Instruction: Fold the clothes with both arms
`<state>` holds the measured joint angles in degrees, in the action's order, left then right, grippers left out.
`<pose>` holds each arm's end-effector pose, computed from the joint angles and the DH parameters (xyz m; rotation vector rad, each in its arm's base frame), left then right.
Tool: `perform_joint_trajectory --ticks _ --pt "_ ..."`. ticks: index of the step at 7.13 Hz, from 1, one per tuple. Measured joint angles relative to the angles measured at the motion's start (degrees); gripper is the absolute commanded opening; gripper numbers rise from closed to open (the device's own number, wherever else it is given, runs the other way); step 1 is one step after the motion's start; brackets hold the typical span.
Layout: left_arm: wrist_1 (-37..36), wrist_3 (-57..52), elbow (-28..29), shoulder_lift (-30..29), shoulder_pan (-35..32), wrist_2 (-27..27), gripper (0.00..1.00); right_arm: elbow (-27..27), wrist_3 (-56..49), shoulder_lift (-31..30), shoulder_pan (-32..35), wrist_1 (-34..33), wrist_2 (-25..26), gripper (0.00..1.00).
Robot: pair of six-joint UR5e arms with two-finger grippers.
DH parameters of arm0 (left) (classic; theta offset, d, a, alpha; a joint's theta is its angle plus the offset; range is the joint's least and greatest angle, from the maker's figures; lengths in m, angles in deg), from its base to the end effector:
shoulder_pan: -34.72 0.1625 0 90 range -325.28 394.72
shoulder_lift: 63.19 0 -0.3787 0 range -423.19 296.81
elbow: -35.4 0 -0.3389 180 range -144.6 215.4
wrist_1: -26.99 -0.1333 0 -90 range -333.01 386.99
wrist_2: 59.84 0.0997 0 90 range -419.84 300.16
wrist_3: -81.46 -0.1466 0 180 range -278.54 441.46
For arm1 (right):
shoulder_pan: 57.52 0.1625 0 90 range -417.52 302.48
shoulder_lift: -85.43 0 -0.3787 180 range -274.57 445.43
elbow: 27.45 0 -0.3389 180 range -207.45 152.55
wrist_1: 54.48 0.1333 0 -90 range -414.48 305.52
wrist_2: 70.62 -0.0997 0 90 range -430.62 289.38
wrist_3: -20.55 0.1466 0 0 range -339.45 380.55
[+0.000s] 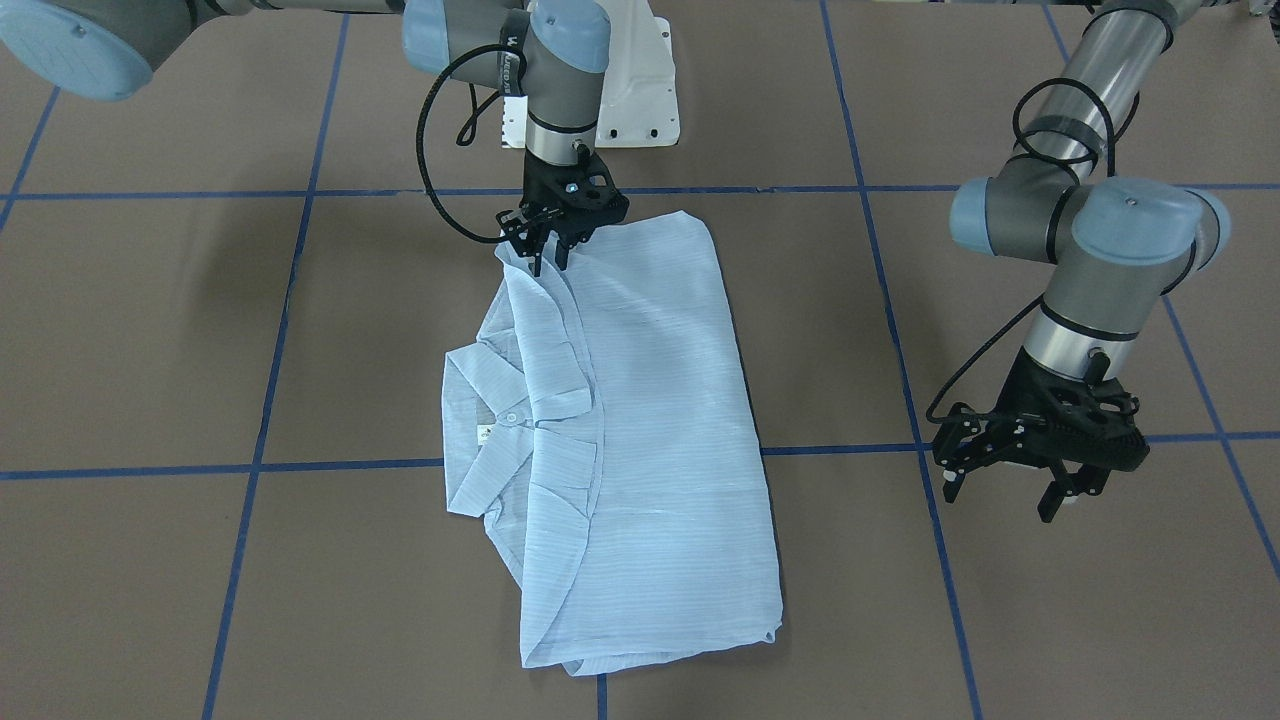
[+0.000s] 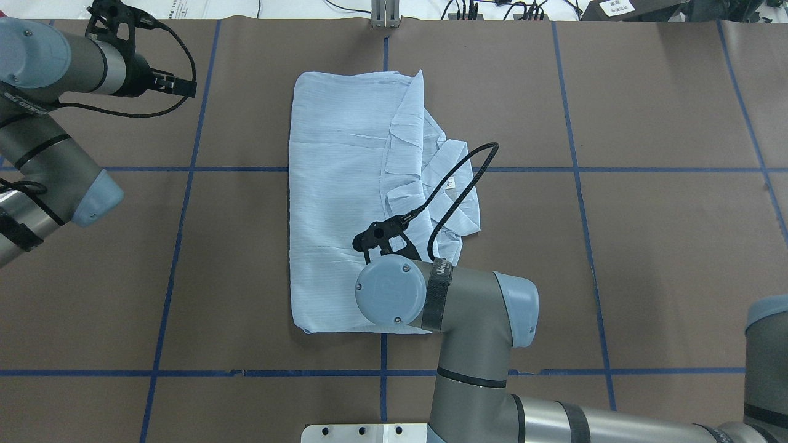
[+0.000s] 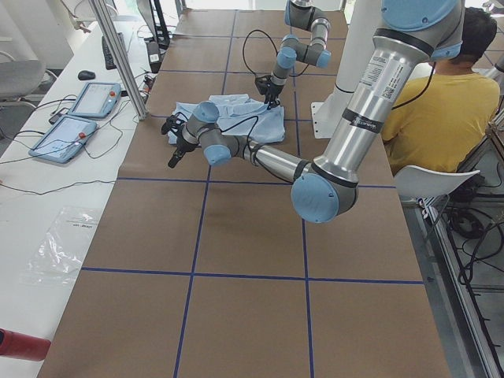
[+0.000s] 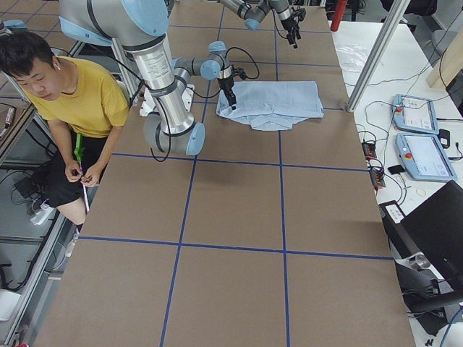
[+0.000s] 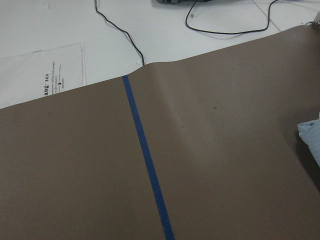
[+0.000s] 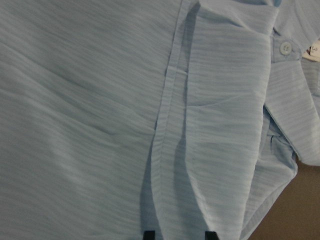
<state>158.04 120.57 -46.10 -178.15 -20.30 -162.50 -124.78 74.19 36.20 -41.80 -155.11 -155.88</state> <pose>0.2949 -0.5980 0.4025 0.6757 0.7631 0.0451 -0.5782 -0.3138 0.2524 0.3602 -0.5547 -0.3200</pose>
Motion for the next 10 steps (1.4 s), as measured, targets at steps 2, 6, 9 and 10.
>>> perform_joint_trajectory --ticks 2,6,9,10 --pt "0.0 0.0 0.0 0.0 0.1 0.0 1.0 0.1 0.6 -0.1 0.0 0.0 0.0 0.0" --pt "0.0 0.0 -0.1 0.1 0.1 0.0 1.0 -4.1 1.3 -3.4 2.5 0.0 -0.3 0.0" --pt "0.0 1.0 -0.3 0.0 0.1 0.0 1.0 -12.5 8.0 -14.2 3.2 0.3 -0.2 0.04" --pt "0.0 1.2 -0.3 0.0 0.1 0.0 1.0 -13.0 12.3 -15.4 2.1 0.5 -0.1 0.99"
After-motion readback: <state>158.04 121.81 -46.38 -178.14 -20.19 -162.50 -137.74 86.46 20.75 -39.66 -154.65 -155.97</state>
